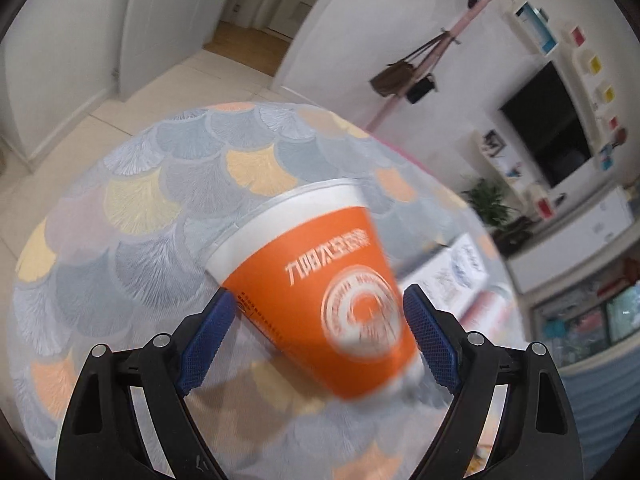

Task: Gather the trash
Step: 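Grasp the orange paper cup with the left tool while the right tool holds the snack bag, then drop the snack bag and paper cup into the blue basket, opening both tools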

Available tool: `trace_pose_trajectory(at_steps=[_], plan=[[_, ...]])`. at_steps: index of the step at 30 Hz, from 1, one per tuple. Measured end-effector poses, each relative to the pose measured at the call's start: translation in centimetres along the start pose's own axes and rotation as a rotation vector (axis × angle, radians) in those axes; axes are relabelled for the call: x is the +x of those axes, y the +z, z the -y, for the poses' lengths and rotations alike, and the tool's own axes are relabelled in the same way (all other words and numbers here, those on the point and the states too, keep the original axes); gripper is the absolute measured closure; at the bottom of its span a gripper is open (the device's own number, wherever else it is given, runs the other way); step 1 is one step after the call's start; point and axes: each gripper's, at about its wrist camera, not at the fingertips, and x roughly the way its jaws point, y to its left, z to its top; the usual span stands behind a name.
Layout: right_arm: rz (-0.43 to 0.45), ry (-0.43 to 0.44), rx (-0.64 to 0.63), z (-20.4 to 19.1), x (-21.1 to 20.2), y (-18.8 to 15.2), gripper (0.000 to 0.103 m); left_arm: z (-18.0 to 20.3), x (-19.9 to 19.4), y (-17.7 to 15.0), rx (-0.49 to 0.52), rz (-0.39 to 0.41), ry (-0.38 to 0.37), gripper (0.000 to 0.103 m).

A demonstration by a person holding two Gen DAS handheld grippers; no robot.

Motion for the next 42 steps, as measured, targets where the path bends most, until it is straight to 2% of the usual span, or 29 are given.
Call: trace_pose_trajectory(at_steps=[2, 7, 8, 9, 10, 11, 17, 23, 27, 31, 33, 38, 42], plan=[[-0.008, 0.023, 0.010, 0.3, 0.3, 0.1, 0.070, 0.7, 1.0, 0.1, 0.020, 0.011, 0.038, 0.013], [-0.007, 0.060, 0.031, 0.8, 0.2, 0.0, 0.070, 1.7, 2.2, 0.1, 0.105, -0.009, 0.083, 0.014], [-0.007, 0.064, 0.032, 0.8, 0.2, 0.0, 0.070, 1.7, 2.0, 0.1, 0.119, -0.014, 0.074, 0.022], [-0.007, 0.069, 0.034, 0.8, 0.2, 0.0, 0.070, 1.9, 1.8, -0.1, 0.137, -0.022, 0.036, 0.029], [-0.007, 0.073, 0.035, 0.8, 0.0, -0.1, 0.070, 2.0, 1.6, -0.1, 0.146, -0.035, 0.000, 0.040], [-0.006, 0.077, 0.035, 0.7, 0.1, -0.1, 0.070, 2.0, 1.5, -0.3, 0.154, -0.055, -0.017, 0.046], [0.048, 0.103, 0.054, 1.1, -1.2, -0.4, 0.070, 1.3, -1.2, -3.3, 0.216, -0.046, -0.072, 0.047], [0.128, 0.052, 0.038, 1.5, -3.5, 0.0, 0.070, 2.3, -6.0, -6.1, 0.299, 0.011, -0.150, 0.047], [0.192, 0.012, 0.064, 3.2, -5.9, 1.0, 0.070, 5.6, -8.4, -7.1, 0.407, 0.053, -0.203, 0.047], [0.254, -0.034, 0.115, 6.1, -8.4, 1.7, 0.070, 11.0, -9.9, -9.0, 0.526, 0.061, -0.312, 0.047], [0.281, -0.059, 0.152, 8.0, -9.5, 2.0, 0.070, 13.8, -10.0, -10.3, 0.592, 0.062, -0.342, 0.047], [0.338, -0.141, 0.233, 13.9, -11.6, 2.5, 0.070, 20.2, -8.7, -13.3, 0.695, 0.030, -0.416, 0.047], [0.350, -0.201, 0.308, 19.0, -11.9, 2.3, 0.070, 24.9, -6.3, -15.3, 0.756, -0.006, -0.445, 0.047]])
